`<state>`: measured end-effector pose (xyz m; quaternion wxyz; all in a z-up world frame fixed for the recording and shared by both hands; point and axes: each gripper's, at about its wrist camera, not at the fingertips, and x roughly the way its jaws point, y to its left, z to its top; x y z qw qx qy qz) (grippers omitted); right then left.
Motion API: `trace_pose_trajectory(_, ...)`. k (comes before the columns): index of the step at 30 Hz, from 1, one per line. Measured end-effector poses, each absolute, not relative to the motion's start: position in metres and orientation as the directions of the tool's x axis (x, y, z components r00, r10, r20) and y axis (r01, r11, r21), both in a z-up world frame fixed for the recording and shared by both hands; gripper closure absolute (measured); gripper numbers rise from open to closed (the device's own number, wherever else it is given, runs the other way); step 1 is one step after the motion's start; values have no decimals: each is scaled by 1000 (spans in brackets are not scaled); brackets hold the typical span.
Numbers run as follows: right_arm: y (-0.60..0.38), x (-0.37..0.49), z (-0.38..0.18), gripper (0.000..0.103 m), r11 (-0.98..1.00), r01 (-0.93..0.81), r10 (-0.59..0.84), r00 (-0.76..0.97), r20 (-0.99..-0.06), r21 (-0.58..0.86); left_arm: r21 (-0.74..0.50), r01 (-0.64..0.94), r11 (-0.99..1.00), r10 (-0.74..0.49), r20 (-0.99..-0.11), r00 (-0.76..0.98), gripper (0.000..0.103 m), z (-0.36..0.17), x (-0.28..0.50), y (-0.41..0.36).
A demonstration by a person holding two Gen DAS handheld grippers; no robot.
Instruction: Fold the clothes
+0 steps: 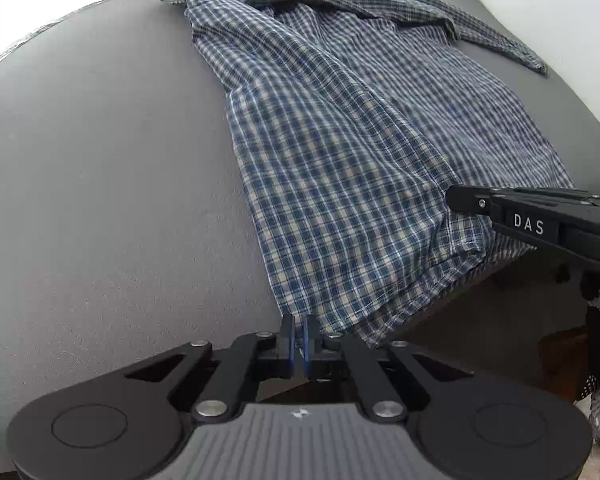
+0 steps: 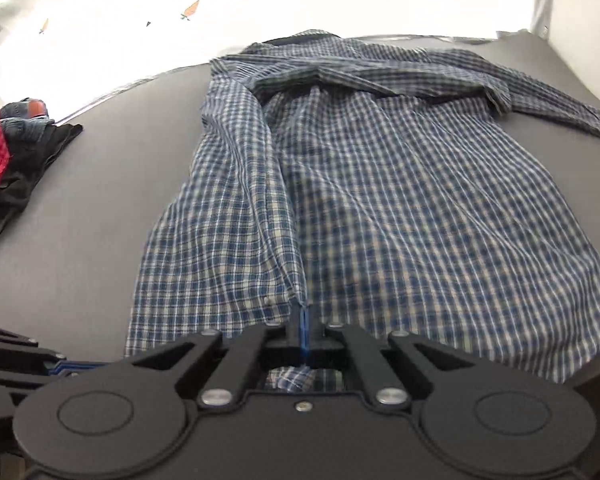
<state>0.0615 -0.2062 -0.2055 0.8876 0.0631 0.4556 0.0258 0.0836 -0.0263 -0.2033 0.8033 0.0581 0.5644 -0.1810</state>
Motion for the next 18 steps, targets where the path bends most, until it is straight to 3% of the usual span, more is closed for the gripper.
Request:
trace_pose_trajectory(7,-203,65,-219,102,992,65,57,544,-837,110,-141,323,936,-248,-916,316,94,-195,86,-5)
trace_pose_trajectory(12,-211,61,-211,96,992,65,58,535,-843,110,-126,258,958,-216,-908,358,81,-185,108,-6)
trace_pose_trajectory(17,-234,52,-177,65,995,60,27,623,-781,83,-124,185,975,-188,-902,388,77,-177,138,-16)
trace_pose_trajectory(18,-240,57,-173,64,996,58,15,633,-774,67,-123,170,978,-182,-901,393,76,-176,144,-19)
